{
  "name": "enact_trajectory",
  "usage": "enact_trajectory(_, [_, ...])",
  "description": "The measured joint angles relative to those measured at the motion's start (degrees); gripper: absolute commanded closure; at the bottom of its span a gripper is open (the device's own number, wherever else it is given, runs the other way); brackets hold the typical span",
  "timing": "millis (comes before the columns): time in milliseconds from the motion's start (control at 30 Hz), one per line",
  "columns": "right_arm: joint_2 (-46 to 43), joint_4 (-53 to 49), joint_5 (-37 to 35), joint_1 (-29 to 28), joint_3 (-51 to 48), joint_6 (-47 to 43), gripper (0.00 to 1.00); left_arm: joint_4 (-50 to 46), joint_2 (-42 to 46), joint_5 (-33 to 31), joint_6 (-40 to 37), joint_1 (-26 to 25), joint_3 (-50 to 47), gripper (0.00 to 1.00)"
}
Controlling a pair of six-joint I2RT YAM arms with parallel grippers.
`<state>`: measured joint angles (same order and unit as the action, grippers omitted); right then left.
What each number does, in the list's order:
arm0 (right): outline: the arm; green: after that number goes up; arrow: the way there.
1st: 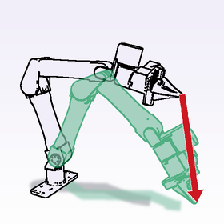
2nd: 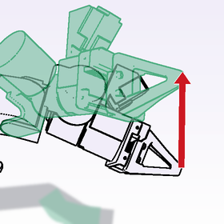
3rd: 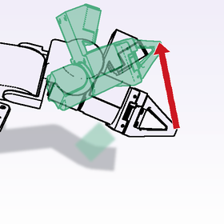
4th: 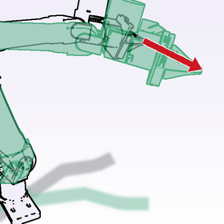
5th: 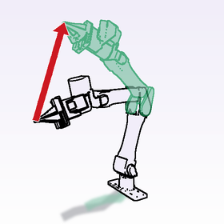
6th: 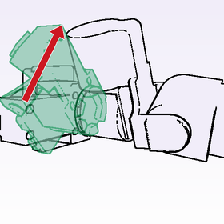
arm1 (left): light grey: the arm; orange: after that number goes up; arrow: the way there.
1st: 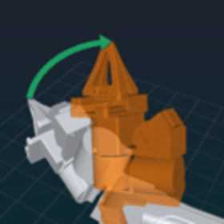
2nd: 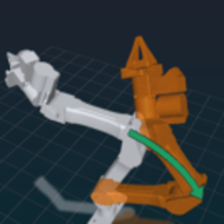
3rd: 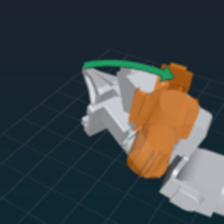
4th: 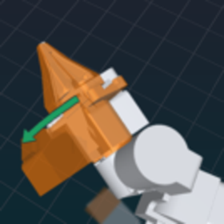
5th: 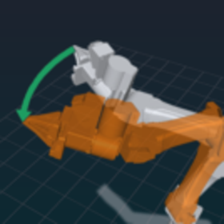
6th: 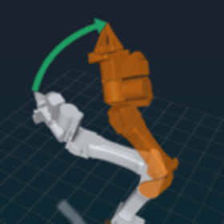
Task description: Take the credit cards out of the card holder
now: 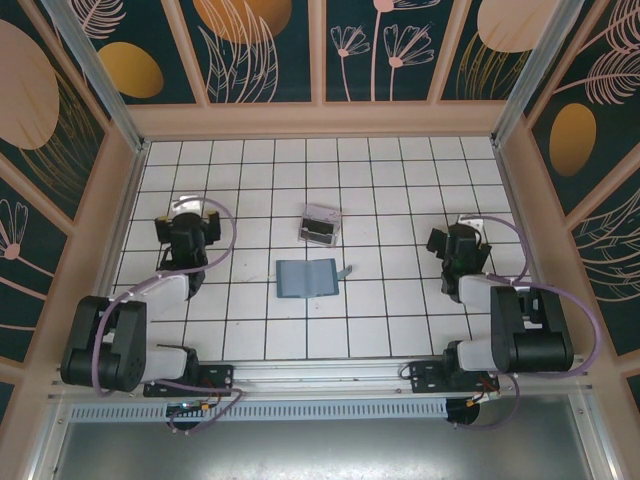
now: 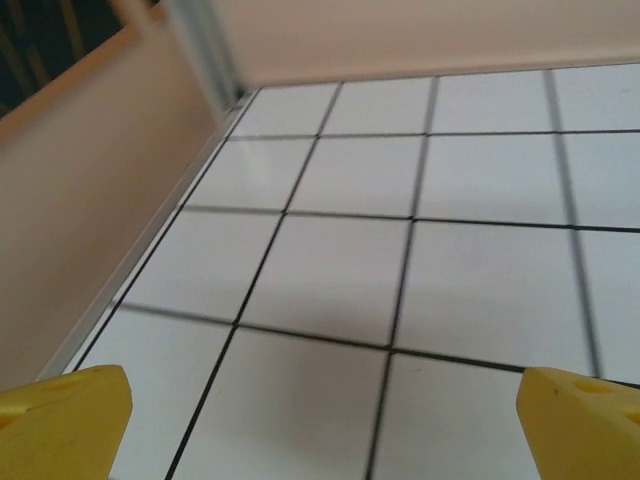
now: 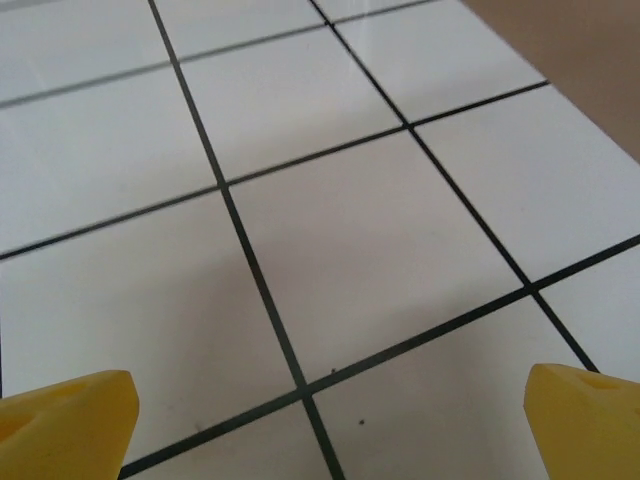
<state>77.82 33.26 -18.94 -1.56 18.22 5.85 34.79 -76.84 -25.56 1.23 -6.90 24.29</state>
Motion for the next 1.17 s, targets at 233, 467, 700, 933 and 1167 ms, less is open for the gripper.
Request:
enact_trajectory(233, [1.2,20.9,6.8,2.2,-4.1,-1.1,0.01,17.3,-4.9,2.8,2.6,2.3,-6.6,0.02])
enact_trajectory(467, [9.5,31.0,13.4,2.7,-4.2,-2.5,0.01,32.1,-9.3,8.5,3.8,5.2,-11.1,0.01])
enact_trajectory(700, [9.9,34.6,16.7,2.7,-4.4,-3.8,0.01,35.0,-10.0,12.4,3.5,5.2,-11.1,0.01])
enact_trajectory(933, [9.9,35.1,17.6,2.7,-4.5,-4.0,0.01,35.8,-10.0,13.2,3.5,5.2,-11.1,0.02])
enact_trajectory(1167, [9.9,35.2,17.6,2.7,-4.5,-4.0,0.01,35.8,-10.0,13.2,3.5,5.2,-11.1,0.01])
